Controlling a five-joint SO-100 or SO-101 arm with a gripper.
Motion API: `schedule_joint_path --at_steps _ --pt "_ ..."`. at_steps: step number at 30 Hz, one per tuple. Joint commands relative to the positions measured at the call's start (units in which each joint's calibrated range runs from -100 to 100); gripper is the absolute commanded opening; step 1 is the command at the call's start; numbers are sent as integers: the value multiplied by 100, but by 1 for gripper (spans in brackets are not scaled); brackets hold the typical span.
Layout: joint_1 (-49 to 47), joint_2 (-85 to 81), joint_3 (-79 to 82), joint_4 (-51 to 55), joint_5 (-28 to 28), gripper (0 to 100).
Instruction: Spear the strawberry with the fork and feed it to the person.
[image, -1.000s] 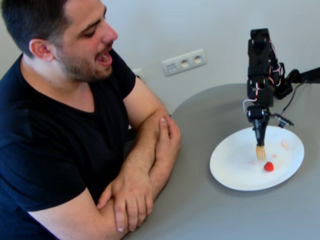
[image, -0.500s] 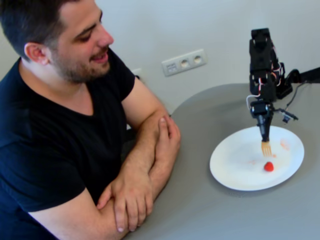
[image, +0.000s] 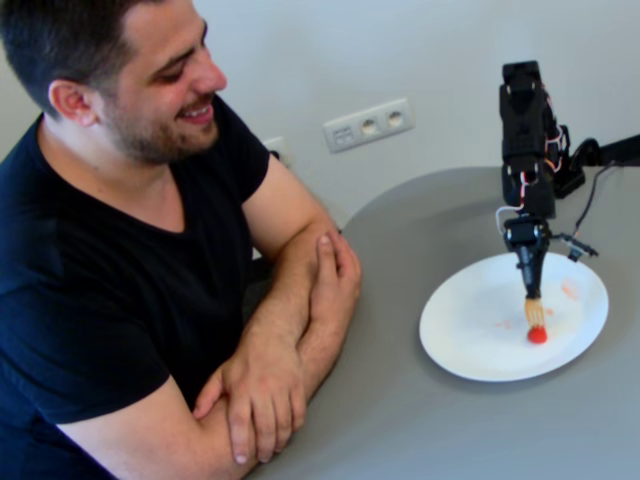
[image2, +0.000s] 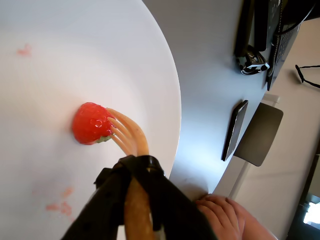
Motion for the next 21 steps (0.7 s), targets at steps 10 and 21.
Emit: schedule_joint_path --at_steps 10,21 --pt "0 118 147 -387 2 1" --pt "-67 -408 -1323 1380 -87 1"
